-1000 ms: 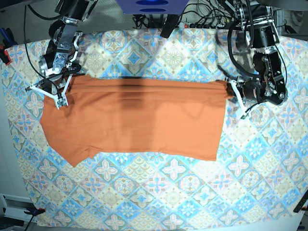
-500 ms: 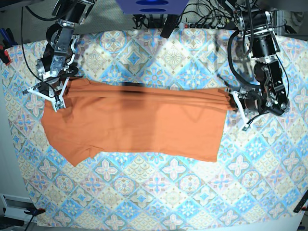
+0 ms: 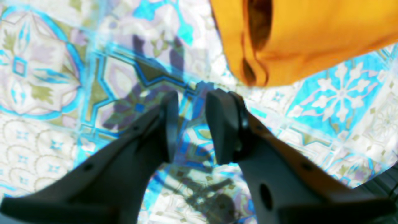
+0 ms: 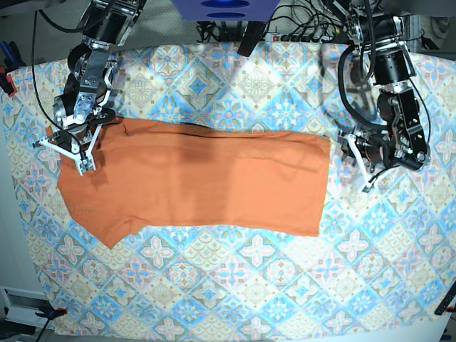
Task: Fold the T-shirt properly
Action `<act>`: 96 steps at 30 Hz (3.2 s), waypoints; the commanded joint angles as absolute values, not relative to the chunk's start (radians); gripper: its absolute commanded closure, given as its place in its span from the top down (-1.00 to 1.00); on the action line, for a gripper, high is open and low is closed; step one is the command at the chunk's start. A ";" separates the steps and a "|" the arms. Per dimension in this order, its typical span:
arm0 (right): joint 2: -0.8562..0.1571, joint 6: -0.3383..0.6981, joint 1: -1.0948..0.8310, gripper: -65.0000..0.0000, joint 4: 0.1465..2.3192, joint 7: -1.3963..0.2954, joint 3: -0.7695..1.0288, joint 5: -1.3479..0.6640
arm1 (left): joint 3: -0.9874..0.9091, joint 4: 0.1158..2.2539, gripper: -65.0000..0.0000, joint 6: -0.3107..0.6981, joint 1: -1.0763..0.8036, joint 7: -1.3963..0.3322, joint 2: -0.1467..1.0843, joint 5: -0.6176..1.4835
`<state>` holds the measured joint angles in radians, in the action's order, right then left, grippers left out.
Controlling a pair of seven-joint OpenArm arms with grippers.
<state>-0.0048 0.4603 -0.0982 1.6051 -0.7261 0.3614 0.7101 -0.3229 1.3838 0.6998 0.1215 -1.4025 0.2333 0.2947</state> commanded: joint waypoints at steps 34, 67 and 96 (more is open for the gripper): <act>0.050 0.444 -0.065 0.40 1.774 -0.665 0.490 0.717 | -0.328 1.606 -0.37 0.698 0.159 -1.396 0.246 0.417; 0.064 0.444 -0.128 0.40 1.747 -0.665 0.487 0.720 | -0.323 1.423 0.12 0.698 0.202 -1.396 0.251 0.415; -0.042 0.680 0.130 0.40 1.428 -0.835 0.619 0.529 | -0.242 1.419 0.12 0.698 0.139 -1.396 0.245 0.404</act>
